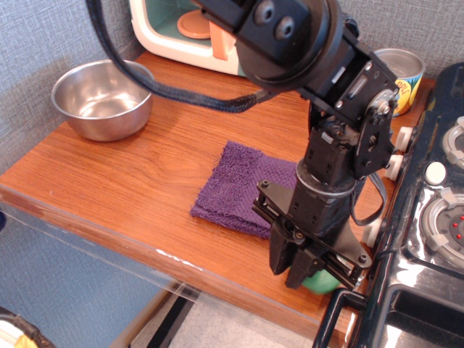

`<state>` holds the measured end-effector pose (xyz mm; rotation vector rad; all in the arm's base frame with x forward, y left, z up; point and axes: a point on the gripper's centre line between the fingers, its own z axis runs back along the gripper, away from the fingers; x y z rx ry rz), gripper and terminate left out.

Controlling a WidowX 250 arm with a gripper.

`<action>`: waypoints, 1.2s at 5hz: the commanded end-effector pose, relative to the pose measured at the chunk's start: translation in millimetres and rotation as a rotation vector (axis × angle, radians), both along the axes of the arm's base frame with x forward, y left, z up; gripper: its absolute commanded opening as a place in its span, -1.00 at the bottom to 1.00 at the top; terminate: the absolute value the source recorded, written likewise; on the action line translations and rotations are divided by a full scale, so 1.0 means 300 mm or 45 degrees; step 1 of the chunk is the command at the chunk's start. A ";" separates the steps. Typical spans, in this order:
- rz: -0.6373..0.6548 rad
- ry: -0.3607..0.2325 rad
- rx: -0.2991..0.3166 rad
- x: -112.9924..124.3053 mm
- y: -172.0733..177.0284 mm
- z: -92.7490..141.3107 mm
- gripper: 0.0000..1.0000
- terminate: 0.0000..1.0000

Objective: Pick up the broccoli and place it in the pan

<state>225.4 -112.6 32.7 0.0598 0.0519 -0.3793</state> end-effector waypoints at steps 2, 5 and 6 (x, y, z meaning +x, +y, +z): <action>0.019 -0.142 -0.141 0.100 0.000 0.166 1.00 -1.00; 0.050 -0.119 -0.155 0.179 -0.025 0.117 1.00 -1.00; 0.056 -0.103 -0.134 0.187 -0.028 0.090 1.00 -1.00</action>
